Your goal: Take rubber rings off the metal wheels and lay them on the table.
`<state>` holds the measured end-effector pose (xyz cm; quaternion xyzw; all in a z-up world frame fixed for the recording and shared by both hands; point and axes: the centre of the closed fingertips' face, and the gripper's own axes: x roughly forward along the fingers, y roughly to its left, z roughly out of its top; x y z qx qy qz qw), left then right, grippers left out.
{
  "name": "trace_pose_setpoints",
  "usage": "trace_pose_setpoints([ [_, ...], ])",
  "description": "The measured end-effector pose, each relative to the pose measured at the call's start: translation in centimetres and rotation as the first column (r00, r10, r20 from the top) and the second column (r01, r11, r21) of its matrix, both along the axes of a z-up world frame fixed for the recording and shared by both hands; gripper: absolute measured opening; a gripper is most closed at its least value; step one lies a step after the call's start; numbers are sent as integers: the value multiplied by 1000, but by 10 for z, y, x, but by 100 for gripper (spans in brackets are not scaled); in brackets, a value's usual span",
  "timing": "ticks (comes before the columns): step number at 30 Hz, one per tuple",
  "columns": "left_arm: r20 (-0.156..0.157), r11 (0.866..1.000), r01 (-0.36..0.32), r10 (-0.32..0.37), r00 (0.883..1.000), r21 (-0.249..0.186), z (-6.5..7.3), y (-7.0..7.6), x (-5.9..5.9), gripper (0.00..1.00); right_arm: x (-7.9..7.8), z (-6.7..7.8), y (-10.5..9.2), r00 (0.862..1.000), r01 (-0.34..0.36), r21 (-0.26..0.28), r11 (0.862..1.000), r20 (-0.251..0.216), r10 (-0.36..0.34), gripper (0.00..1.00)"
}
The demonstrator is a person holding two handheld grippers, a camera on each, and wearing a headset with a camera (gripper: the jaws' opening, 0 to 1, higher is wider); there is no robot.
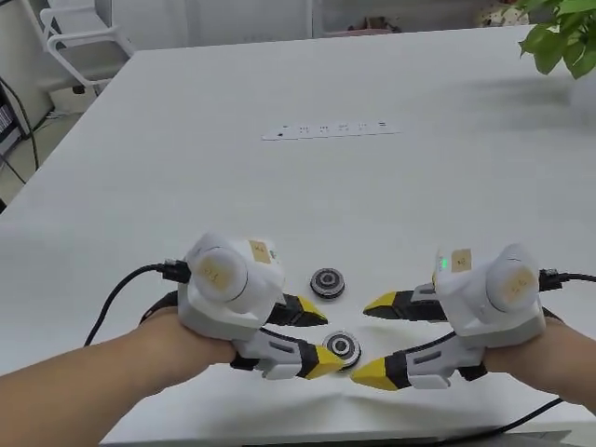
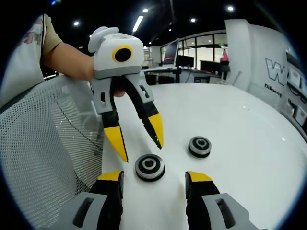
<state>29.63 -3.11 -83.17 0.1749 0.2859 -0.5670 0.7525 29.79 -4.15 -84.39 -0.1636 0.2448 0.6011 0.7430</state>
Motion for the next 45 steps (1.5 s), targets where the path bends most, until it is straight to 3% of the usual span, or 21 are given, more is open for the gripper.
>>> trace_pose_setpoints([
  [14, -1, 999, 18, -18, 1000, 29, -11, -5, -1, 20, -1, -1, 2, 1000, -3, 3, 1000, -4, 3, 50],
  [23, 47, 999, 22, -24, 999, 43, -11, -7, 1, 16, 0, -2, 2, 1000, 1, 8, 1000, -10, -1, 49],
  [32, 74, 999, 15, -18, 997, 43, -12, -6, 2, 14, 0, -5, 3, 1000, 1, 10, 1000, -16, -1, 47],
  [45, 80, 999, 9, -12, 997, 40, -11, -6, 3, 14, 3, -9, 7, 995, 52, 59, 997, -87, -47, 38],
])
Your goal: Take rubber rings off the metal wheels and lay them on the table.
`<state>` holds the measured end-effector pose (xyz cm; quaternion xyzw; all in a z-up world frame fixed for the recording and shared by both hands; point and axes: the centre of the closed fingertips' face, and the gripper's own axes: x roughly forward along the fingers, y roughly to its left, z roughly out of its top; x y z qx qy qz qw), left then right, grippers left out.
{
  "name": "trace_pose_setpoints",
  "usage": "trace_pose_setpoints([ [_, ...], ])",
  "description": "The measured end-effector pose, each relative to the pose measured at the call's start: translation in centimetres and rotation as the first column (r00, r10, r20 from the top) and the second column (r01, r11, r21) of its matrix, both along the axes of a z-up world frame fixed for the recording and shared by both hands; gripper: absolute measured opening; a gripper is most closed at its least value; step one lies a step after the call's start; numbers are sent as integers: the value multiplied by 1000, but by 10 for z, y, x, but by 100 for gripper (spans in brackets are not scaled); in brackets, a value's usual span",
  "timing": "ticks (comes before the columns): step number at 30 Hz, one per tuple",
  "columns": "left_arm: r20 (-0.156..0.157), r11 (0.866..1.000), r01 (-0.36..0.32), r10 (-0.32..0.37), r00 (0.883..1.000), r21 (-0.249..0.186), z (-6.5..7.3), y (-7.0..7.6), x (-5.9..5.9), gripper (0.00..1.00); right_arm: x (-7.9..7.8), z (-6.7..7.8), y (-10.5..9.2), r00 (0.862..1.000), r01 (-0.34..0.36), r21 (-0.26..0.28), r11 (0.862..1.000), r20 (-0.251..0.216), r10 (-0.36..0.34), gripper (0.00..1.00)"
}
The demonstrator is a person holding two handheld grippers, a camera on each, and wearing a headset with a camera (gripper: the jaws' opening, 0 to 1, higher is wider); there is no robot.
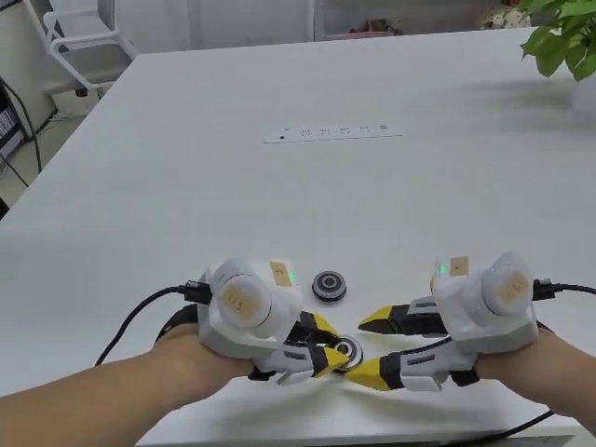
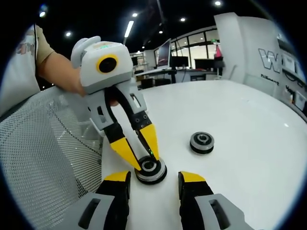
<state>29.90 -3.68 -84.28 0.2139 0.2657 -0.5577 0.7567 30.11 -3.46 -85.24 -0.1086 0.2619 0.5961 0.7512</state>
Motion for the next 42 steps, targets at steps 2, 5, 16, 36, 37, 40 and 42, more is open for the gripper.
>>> trace_pose_setpoints([
  [2, 0, 1000, 0, 0, 1000, 0, 0, 0, 0, 14, 0, -1, 0, 1000, 4, 4, 1000, -11, -4, 36],
  [5, 1, 1000, -1, 1, 1000, -1, 0, 0, 0, 14, 1, -4, 1, 999, 16, 8, 1000, -34, -16, 33],
  [16, 4, 1000, -4, 4, 1000, -4, 0, 0, 1, 14, -6, -3, 1, 998, 8, 14, 1000, -64, -7, 24],
  [36, 6, 1000, -11, 11, 1000, -9, -1, 0, 1, 14, -9, -7, -10, 999, 13, -5, 1000, -53, -13, 6],
  [37, 7, 1000, -11, 11, 1000, -9, -1, -1, 1, 14, -9, -7, -10, 998, 15, -2, 1000, -59, -15, 5],
  [40, 9, 1000, -12, 12, 1000, -8, -1, -1, 0, 14, -9, -8, -10, 997, 21, 1, 1000, -69, -21, 5],
  [42, 10, 1000, -12, 12, 1000, -7, -1, -1, 0, 14, -9, -8, -10, 996, 30, 2, 1000, -84, -30, 4],
])
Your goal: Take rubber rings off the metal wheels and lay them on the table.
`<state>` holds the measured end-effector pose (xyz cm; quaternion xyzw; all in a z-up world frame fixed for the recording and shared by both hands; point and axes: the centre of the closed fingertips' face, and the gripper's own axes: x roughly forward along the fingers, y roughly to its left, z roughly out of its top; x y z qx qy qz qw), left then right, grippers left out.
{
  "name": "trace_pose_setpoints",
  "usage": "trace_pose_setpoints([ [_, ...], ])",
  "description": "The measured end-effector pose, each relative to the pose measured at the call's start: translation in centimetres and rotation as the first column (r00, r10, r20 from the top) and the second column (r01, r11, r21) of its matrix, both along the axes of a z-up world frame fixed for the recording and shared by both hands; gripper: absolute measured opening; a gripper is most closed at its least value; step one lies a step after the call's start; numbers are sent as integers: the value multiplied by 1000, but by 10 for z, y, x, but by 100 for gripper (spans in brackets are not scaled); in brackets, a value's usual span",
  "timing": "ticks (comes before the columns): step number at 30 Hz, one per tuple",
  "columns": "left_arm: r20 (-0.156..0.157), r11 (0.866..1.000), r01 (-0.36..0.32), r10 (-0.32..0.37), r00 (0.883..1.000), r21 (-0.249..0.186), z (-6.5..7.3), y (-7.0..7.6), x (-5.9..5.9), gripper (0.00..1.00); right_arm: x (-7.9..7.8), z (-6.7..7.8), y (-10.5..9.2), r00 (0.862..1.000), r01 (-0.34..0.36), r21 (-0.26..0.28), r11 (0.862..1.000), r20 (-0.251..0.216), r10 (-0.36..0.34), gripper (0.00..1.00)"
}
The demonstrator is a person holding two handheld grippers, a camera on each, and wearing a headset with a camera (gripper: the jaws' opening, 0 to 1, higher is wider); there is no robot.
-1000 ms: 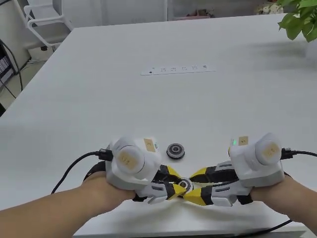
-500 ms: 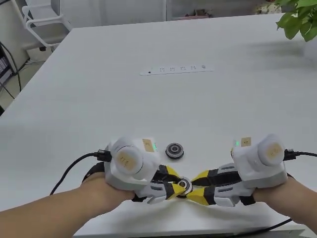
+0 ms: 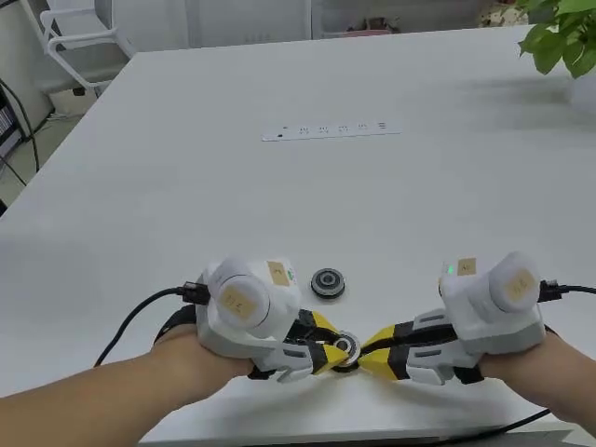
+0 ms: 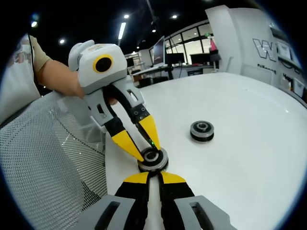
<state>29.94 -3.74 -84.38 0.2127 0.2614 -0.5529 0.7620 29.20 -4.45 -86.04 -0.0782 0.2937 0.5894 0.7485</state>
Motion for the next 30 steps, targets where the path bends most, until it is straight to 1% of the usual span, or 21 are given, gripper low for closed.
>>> trace_pose_setpoints([
  [4, 1, 1000, -1, 1, 1000, 1, 0, 0, 0, 14, 3, 0, -2, 999, 31, 5, 1000, -25, -31, 0],
  [6, 2, 1000, -2, 2, 1000, 3, 0, 0, 0, 14, 5, 1, -3, 997, 54, 20, 998, -56, -53, 0],
  [8, 3, 1000, -2, 2, 1000, 4, 0, 0, 0, 14, 5, 1, -3, 997, 57, 18, 998, -55, -56, 0],
  [11, 4, 1000, -5, 5, 1000, 7, 0, 0, 0, 13, 6, 2, -4, 994, 78, 29, 997, -74, -76, 0],
  [12, 4, 1000, -6, 6, 1000, 8, 0, 0, 0, 13, 8, 4, -6, 990, 106, 45, 993, -102, -101, 0],
  [16, -1, 1000, -2, 2, 1000, 6, 0, 0, -1, 13, 11, 6, -8, 983, 136, 63, 989, -130, -127, 0],
  [19, 0, 1000, -2, 2, 1000, 9, 0, 0, -2, 13, 12, 9, -7, 981, 150, 77, 986, -139, -139, 0],
  [21, 4, 1000, -6, 6, 1000, 11, 0, -1, -1, 13, 15, 13, -6, 976, 168, 97, 981, -155, -152, 0],
  [30, 7, 999, -21, 20, 1000, 29, 0, -1, 0, 12, 13, 15, -4, 972, 181, 101, 978, -167, -163, 0],
])
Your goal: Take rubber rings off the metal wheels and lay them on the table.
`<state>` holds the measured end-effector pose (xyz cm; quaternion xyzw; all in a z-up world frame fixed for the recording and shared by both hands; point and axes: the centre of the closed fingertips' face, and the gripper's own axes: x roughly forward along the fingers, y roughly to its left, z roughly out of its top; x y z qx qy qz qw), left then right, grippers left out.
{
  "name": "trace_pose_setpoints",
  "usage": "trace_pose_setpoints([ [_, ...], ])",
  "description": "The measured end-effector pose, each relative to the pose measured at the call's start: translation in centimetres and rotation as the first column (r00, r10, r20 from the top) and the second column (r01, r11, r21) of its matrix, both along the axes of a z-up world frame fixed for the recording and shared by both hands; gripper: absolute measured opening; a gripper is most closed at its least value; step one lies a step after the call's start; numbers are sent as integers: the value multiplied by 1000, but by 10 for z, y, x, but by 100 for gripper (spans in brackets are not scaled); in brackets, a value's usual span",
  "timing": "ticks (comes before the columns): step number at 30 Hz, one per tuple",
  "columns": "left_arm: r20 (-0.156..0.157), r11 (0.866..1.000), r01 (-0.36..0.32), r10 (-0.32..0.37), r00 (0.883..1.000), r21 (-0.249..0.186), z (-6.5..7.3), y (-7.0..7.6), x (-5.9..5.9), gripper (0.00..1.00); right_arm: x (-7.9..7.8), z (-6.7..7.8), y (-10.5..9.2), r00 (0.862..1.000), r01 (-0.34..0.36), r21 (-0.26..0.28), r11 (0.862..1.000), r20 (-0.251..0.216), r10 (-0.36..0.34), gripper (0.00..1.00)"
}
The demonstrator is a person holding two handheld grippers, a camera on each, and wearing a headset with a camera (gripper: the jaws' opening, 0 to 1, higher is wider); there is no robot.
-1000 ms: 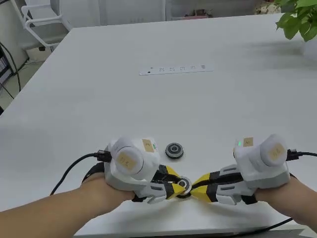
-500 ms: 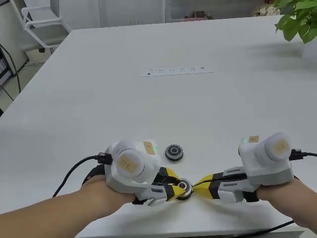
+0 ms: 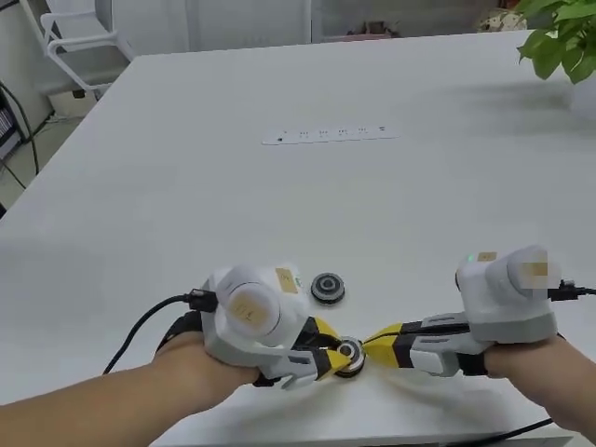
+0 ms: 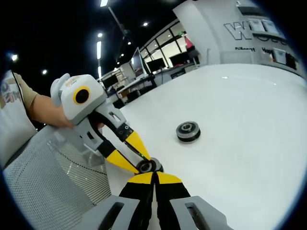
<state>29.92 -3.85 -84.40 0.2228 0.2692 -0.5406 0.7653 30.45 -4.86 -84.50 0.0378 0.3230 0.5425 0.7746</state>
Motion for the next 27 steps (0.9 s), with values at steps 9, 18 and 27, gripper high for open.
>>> trace_pose_setpoints([
  [9, -6, 1000, -9, 9, 1000, 11, -1, 0, 0, 11, -3, 2, 2, 1000, 12, 23, 1000, -23, -11, 0],
  [18, -6, 1000, -5, 6, 1000, 23, -1, 0, 0, 11, -10, 5, 11, 999, -6, 46, 999, -31, 7, 0],
  [27, -3, 1000, -13, 13, 1000, 7, 0, -3, 3, 11, -15, 16, 19, 999, -50, 98, 994, 1, 50, 0],
])
